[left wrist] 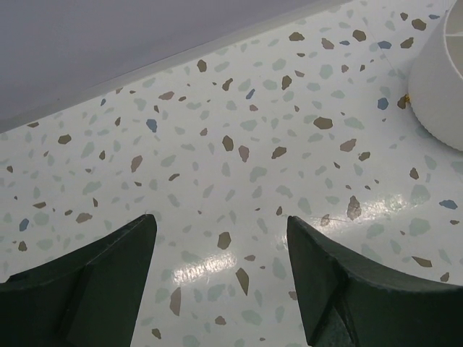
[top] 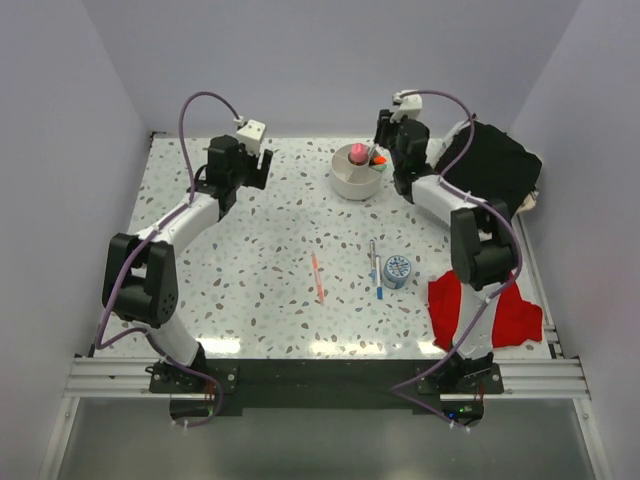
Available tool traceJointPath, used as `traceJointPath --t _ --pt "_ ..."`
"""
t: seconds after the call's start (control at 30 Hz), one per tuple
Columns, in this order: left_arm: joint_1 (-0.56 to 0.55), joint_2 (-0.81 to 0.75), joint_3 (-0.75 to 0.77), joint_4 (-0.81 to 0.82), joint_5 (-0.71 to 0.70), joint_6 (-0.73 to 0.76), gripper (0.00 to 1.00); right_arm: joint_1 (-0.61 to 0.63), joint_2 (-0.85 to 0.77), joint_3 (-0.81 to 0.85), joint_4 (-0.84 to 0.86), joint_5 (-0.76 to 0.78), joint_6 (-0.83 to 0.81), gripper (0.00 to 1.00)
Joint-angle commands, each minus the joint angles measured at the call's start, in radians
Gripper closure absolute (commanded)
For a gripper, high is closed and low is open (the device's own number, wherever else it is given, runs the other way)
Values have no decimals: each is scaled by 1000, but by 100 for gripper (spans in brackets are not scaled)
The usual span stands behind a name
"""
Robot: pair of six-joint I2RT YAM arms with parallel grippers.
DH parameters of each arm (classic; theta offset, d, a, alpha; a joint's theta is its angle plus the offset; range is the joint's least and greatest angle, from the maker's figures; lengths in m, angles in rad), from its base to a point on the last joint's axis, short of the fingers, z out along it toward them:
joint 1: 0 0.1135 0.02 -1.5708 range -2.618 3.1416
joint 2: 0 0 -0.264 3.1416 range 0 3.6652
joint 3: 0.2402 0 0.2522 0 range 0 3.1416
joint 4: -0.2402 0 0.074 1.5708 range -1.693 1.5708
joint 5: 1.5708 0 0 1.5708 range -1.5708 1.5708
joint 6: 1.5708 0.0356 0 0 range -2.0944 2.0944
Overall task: Sort the stationery into containers
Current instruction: Place the pen in the storage box, then pick up the pen from the center of the board.
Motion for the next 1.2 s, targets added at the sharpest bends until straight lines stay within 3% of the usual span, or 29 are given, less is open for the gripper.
traceJointPath --t 0.0,0.13,0.23,0.3,0.4,0.47,0.63,0.83,1.03,1.17 --pt "-5 -76 -39 113 -34 -14 22 -50 -242 -36 -61 -11 -60 52" --pt "-5 -134 -119 151 -42 -14 22 -70 -337 -29 -387 -65 -99 47" --pt "-5 -182 -173 151 -24 -13 22 -67 -338 34 -889 -308 -149 47" --pt "-5 -208 -202 154 -18 -11 22 -55 -303 60 -1083 -579 -359 51" --pt "-1 -256 -256 172 -28 0 22 -27 -259 134 -1430 -759 -740 49" --pt "3 -288 -286 177 -30 7 22 -13 -210 224 -1659 -794 -1010 47" --pt "8 -365 -372 212 -30 26 22 72 -112 434 -1973 -727 -1336 47" --pt "20 -461 -472 235 -19 30 21 241 -154 288 -1942 -529 -1729 48" --pt "51 -544 -538 229 -24 30 21 333 -268 -26 -1705 -492 -1935 50" --pt "69 -575 -549 205 -22 12 21 338 -251 -84 -1655 -472 -1992 52"
